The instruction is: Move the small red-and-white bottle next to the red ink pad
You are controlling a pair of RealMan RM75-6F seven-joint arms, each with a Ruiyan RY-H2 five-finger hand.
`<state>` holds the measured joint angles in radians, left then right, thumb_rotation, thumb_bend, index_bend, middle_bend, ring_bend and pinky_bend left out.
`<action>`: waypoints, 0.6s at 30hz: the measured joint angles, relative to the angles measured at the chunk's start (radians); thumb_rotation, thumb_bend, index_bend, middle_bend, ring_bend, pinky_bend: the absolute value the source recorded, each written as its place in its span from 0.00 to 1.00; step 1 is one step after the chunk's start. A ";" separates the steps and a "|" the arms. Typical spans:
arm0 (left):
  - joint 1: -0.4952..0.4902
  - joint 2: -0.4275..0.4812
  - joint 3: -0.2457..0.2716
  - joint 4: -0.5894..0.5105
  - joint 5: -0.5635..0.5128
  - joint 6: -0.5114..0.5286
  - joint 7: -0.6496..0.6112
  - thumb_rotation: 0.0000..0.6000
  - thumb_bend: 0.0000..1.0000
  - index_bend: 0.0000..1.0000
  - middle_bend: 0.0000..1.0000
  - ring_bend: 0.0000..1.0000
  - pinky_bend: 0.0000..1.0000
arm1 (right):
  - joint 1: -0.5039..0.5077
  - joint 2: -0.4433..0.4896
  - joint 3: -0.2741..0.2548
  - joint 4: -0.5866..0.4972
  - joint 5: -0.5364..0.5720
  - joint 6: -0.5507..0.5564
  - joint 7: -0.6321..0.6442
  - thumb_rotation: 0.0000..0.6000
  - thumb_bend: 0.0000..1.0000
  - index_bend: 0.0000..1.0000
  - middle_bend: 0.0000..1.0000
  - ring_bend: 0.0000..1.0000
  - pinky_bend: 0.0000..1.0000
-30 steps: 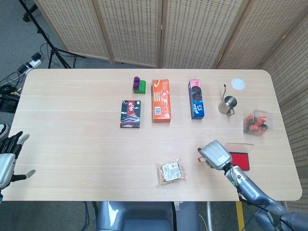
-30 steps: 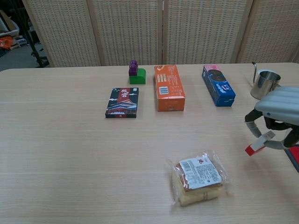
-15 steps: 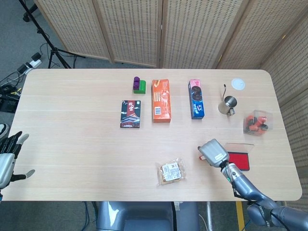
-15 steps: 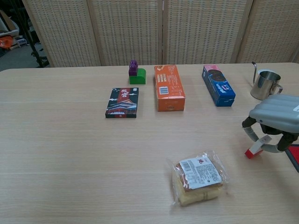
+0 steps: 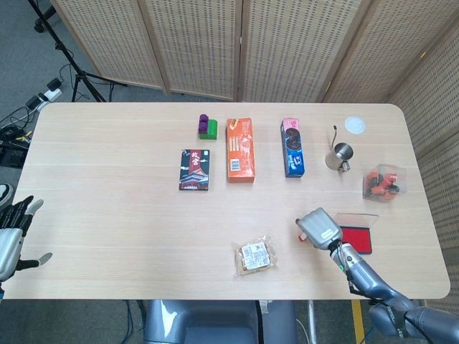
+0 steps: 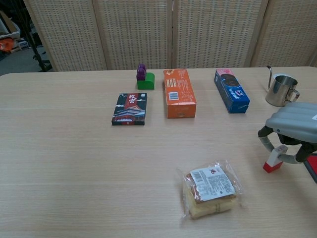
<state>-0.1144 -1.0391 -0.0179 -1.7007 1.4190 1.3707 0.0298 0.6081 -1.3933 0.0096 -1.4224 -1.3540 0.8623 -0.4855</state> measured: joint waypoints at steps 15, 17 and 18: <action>0.000 0.002 0.001 -0.003 0.001 -0.002 0.004 1.00 0.00 0.00 0.00 0.00 0.00 | -0.001 0.014 -0.020 -0.006 -0.012 0.005 0.008 1.00 0.56 0.41 0.99 1.00 1.00; 0.000 0.002 0.001 -0.003 0.000 -0.002 0.004 1.00 0.00 0.00 0.00 0.00 0.00 | -0.001 0.014 -0.023 -0.006 -0.015 0.006 0.010 1.00 0.55 0.40 0.99 1.00 1.00; 0.000 0.002 0.001 -0.003 0.000 -0.002 0.004 1.00 0.00 0.00 0.00 0.00 0.00 | -0.001 0.015 -0.024 -0.006 -0.016 0.007 0.011 1.00 0.55 0.40 0.99 1.00 1.00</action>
<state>-0.1142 -1.0375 -0.0166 -1.7037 1.4192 1.3689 0.0342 0.6071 -1.3788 -0.0139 -1.4287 -1.3697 0.8688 -0.4745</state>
